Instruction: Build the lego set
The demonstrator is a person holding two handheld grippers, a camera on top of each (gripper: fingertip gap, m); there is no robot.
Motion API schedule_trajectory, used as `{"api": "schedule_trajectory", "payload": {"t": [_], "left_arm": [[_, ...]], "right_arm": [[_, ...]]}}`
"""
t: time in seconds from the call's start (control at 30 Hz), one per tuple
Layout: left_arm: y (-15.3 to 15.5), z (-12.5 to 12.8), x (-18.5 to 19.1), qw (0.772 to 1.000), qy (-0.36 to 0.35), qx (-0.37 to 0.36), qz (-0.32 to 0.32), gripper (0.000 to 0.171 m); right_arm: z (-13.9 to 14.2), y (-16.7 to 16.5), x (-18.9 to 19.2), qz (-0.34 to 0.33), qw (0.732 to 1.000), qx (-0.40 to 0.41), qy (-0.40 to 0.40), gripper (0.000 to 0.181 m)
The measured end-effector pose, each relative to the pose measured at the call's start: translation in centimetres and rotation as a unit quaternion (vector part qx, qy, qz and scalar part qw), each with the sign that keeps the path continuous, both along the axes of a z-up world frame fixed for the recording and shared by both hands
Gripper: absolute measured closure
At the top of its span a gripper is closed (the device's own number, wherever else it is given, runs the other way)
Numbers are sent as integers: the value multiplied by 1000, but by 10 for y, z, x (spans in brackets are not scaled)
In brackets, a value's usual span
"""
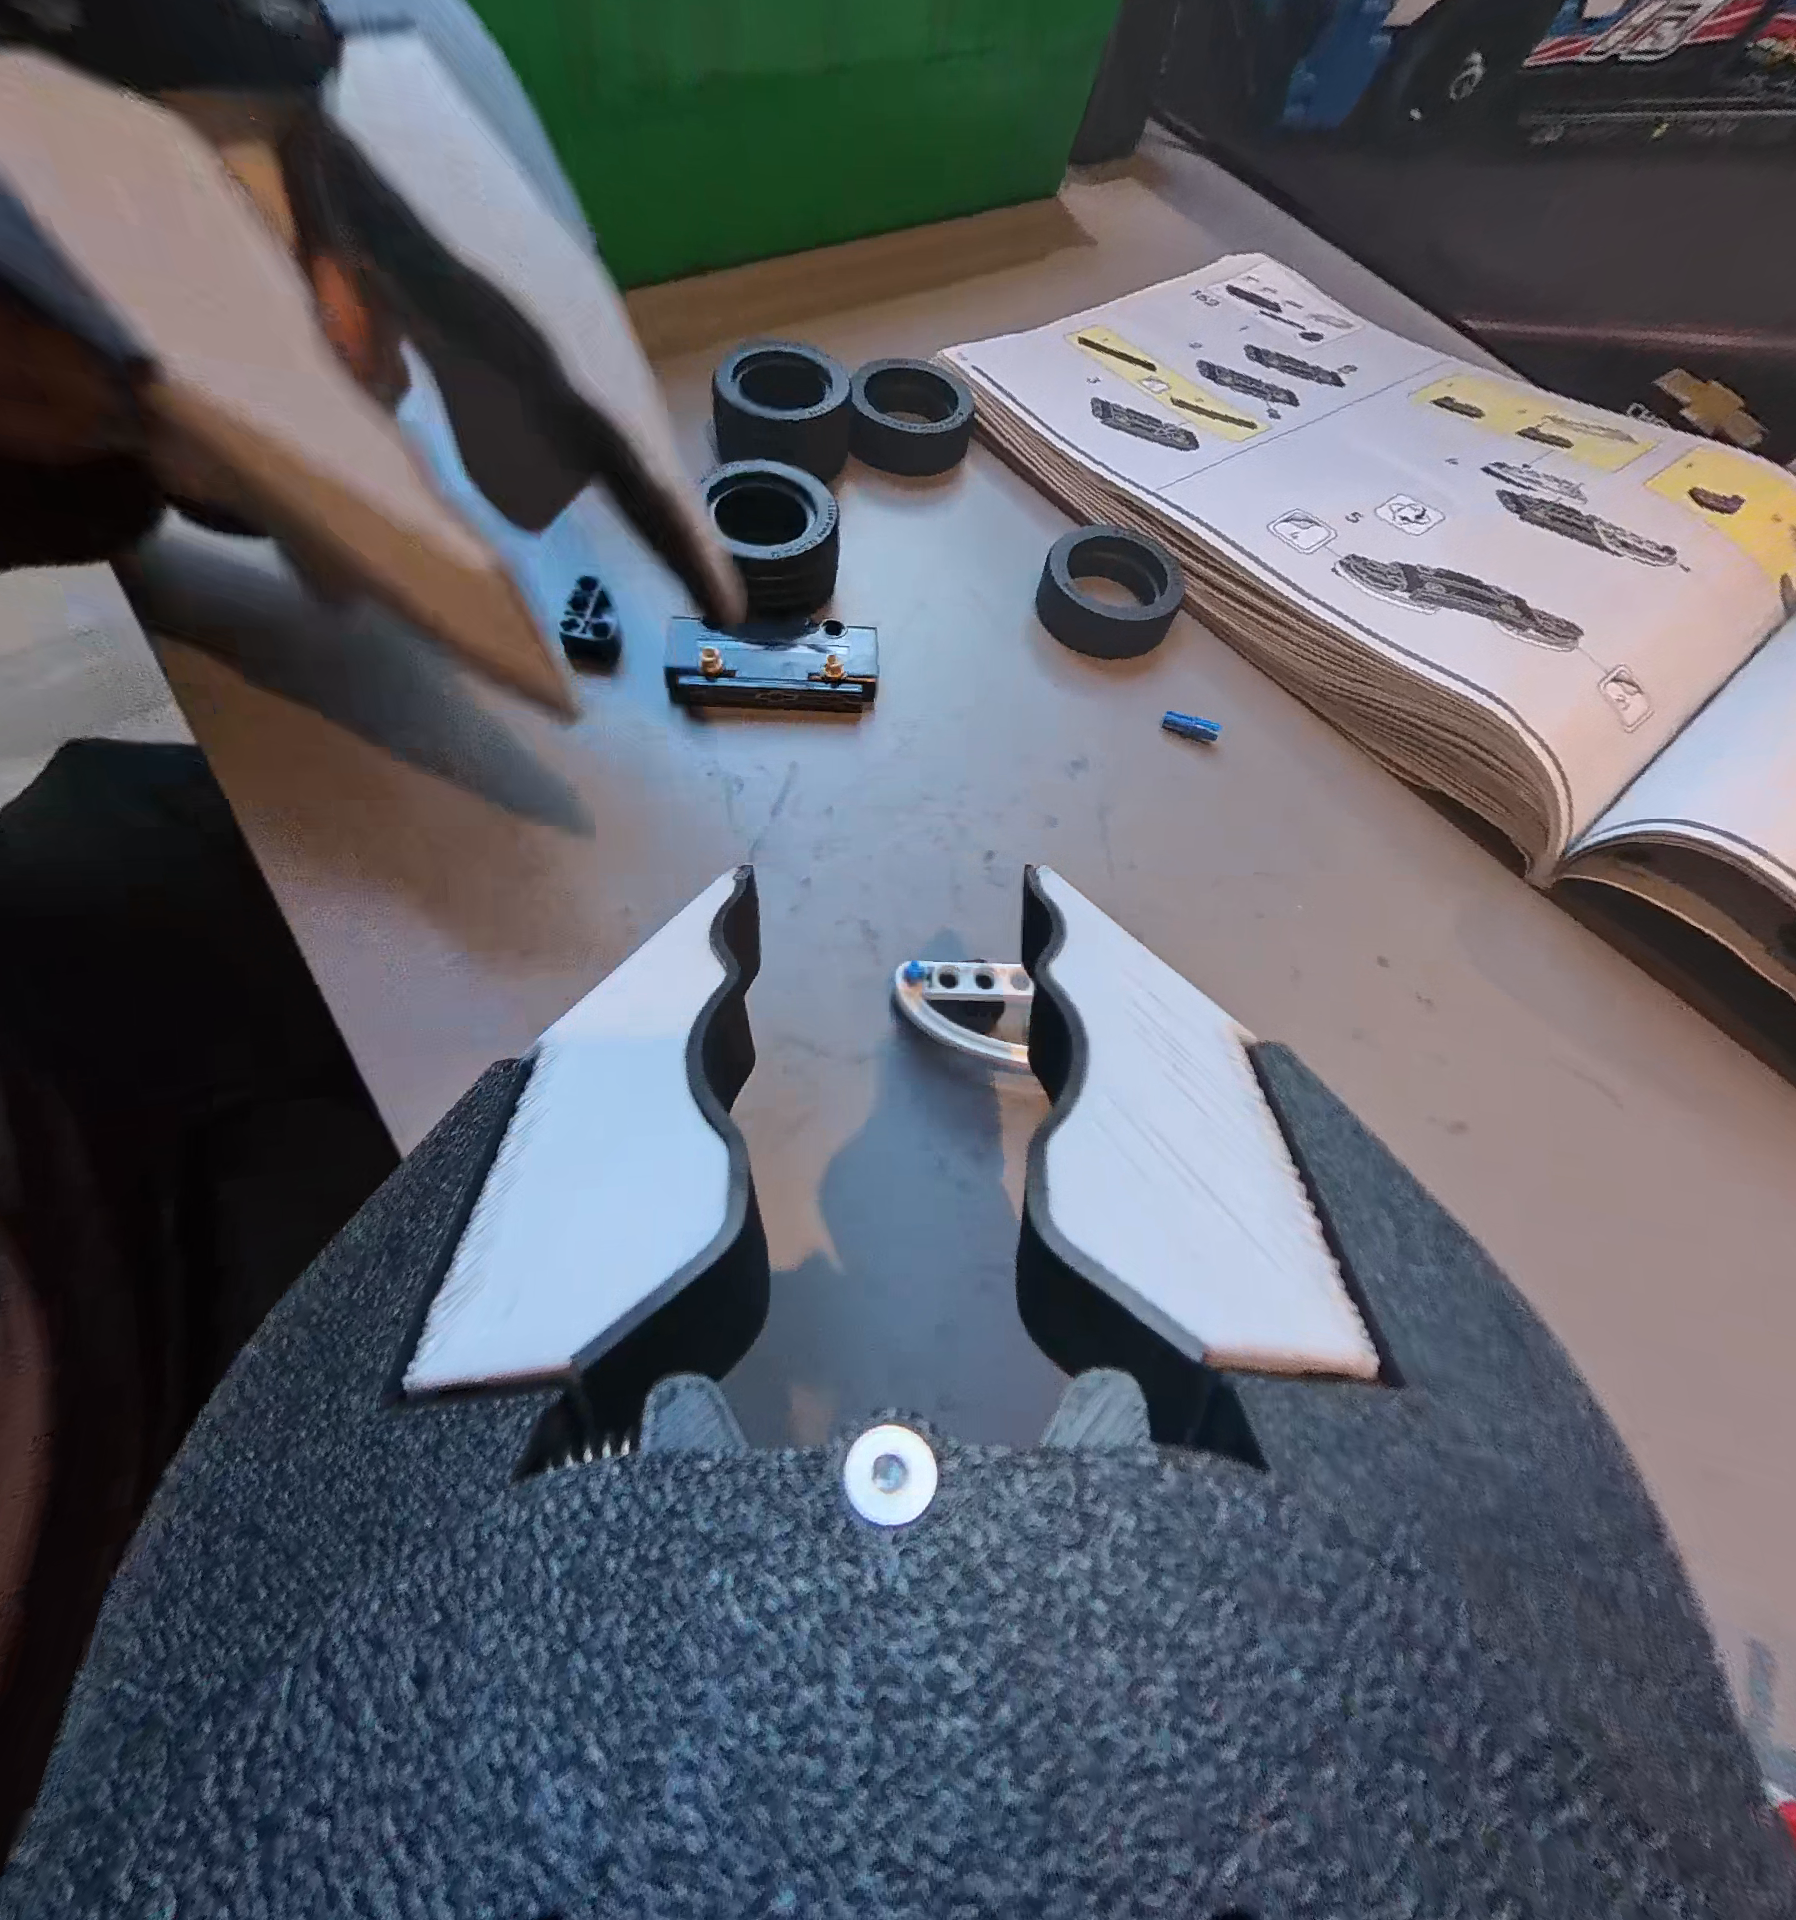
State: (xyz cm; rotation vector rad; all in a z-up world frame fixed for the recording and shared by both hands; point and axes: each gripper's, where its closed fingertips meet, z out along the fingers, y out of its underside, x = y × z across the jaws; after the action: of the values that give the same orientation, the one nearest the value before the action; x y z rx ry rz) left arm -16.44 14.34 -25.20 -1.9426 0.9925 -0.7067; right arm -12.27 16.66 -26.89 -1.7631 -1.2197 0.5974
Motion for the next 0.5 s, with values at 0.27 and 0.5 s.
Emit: {"api": "schedule_trajectory", "payload": {"t": [0.27, 0.5], "left_arm": [[140, 51, 4, 994, 75, 16, 84, 139], [229, -19, -9, 975, 164, -72, 132, 143]], "right_arm": [[6, 8, 8, -6, 1000, -17, 23, 134], [5, 2, 13, -4, 1000, -12, 21, 136]]}}
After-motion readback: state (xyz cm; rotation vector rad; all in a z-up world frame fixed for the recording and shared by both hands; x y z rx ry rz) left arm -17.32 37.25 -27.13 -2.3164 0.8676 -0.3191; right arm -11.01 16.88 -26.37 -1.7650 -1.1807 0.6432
